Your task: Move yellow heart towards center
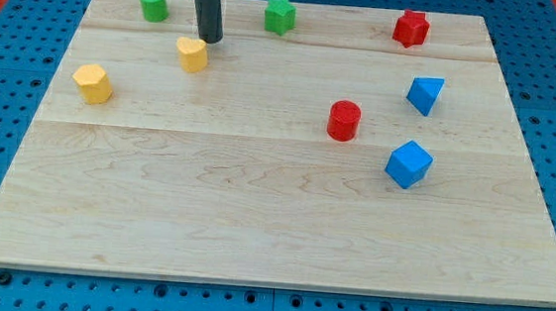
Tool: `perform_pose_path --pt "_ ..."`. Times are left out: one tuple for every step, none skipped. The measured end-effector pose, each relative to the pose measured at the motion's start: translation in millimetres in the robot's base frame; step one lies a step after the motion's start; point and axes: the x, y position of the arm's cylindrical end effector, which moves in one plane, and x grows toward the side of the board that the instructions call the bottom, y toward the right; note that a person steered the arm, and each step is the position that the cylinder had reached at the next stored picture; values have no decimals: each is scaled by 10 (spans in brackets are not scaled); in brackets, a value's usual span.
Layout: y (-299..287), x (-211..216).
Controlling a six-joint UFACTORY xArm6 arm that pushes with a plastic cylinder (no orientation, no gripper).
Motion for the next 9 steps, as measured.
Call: perform_pose_path --pt "-17 0" --pt "-89 22" --pt "-284 118" --pt "-340 203" --pt "-325 343" --pt "-282 485" --pt "-104 676" --pt "190 889" --pt "453 1087"
